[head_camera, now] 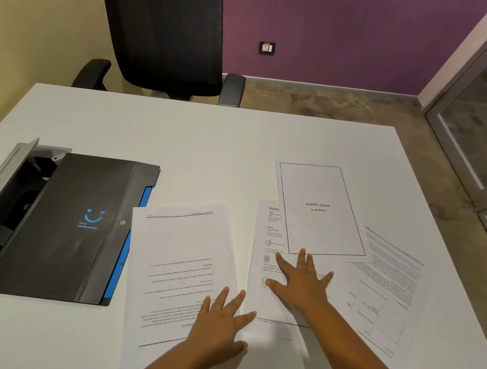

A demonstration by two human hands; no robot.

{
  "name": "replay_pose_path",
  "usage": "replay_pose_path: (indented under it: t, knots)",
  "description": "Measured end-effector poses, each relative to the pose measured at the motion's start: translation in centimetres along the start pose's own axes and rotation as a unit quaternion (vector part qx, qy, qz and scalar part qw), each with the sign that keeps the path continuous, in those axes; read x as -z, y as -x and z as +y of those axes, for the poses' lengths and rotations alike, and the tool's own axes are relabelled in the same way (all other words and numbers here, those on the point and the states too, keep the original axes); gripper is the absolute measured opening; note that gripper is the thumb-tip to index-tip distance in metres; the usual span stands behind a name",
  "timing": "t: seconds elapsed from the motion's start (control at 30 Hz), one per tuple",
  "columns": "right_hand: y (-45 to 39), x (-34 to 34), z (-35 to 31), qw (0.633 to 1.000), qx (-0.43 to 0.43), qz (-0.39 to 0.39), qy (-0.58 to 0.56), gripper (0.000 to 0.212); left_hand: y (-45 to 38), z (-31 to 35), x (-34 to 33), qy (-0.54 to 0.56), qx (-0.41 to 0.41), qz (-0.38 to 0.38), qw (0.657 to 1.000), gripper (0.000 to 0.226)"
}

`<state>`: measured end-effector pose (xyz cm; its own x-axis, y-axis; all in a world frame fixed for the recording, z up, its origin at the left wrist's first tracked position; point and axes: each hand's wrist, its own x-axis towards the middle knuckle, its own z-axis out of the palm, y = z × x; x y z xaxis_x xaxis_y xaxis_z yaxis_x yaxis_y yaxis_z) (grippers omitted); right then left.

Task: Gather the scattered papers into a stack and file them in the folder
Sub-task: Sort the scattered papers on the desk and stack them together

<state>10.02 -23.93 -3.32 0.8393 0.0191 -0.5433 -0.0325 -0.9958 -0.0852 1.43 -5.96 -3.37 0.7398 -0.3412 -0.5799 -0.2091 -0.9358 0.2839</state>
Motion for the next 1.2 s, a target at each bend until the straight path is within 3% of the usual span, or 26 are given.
replay_pose_path:
  t: [0.53, 0.77, 0.87, 0.97, 1.03, 1.07, 1.13, 1.2]
  knots:
    - [-0.9, 1.9, 1.4, 0.999, 0.03, 0.024, 0.038, 0.06, 0.8, 2.1, 0.7, -0.1, 0.013, 0.017, 0.995, 0.066]
    - [4.6, -1.0, 1.3, 0.979, 0.117, 0.153, 0.067, 0.049, 0.9, 2.8, 0.7, -0.089, 0.03, 0.015, 0.995, 0.066]
    - [7.9, -3.6, 1.0, 0.968, 0.177, 0.12, 0.129, 0.049, 0.6, 3.3, 1.2, -0.028, 0.042, 0.054, 0.997, 0.05]
    - [9.9, -5.6, 0.4, 0.967, 0.202, 0.094, 0.125, 0.039, -0.1, 3.7, 1.5, 0.166, 0.074, 0.138, 0.974, 0.027]
    - [10.8, -5.8, 0.7, 0.976, 0.2, 0.054, 0.064, 0.035, -0.5, 4.1, 1.7, 0.309, 0.103, 0.156, 0.933, 0.022]
    - [11.1, -5.4, 0.8, 0.98, 0.191, 0.05, -0.012, 0.046, -0.8, 4.1, 1.8, 0.348, 0.116, 0.169, 0.915, 0.021]
    - [10.7, -4.9, 1.8, 0.981, 0.147, 0.069, -0.104, 0.057, -1.4, 4.1, 2.0, 0.374, 0.143, 0.189, 0.897, 0.016]
    - [10.0, -4.7, 3.5, 0.984, 0.08, 0.087, -0.131, 0.044, -2.0, 4.2, 2.1, 0.383, 0.165, 0.195, 0.888, 0.021]
